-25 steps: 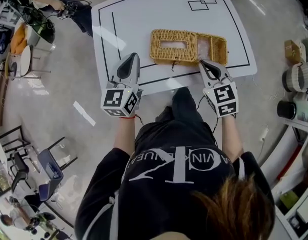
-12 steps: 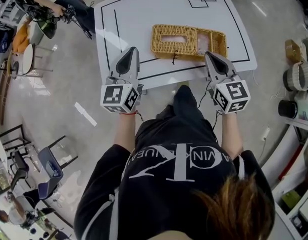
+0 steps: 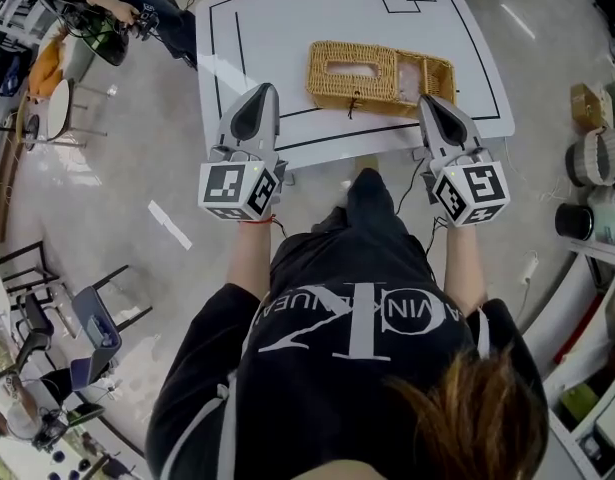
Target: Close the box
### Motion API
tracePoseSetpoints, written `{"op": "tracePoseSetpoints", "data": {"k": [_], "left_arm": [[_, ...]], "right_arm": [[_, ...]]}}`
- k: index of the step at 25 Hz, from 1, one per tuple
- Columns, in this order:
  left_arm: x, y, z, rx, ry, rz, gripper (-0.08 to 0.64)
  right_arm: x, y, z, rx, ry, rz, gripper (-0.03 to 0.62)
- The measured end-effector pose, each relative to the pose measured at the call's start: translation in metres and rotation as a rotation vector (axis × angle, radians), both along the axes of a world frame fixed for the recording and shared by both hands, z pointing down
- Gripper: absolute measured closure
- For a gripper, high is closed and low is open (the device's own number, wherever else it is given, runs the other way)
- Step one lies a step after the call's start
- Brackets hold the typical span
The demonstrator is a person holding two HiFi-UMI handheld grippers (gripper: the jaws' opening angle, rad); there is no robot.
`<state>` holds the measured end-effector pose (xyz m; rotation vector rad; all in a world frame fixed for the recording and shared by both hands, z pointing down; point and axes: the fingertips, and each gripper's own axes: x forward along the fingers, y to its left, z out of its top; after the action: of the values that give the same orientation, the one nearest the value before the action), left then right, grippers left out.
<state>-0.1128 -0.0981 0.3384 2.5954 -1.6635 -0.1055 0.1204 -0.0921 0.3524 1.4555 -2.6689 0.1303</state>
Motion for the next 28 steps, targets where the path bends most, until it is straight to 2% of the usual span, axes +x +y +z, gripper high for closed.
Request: {"op": "tracePoseSetpoints", "data": {"k": [12,28], "left_arm": [[-0.003,0.01,-0.012,0.044,-0.005,0.006,0.549],[-0.013,0.004,-0.004,0.02,0.011,-0.004,0.549]], "right_arm": [[0.0,0.003,-0.013,0.036,-0.032,0.015,0.595],[-0.01,0.001,-0.009,0.031,-0.019,0.006,0.595]]}}
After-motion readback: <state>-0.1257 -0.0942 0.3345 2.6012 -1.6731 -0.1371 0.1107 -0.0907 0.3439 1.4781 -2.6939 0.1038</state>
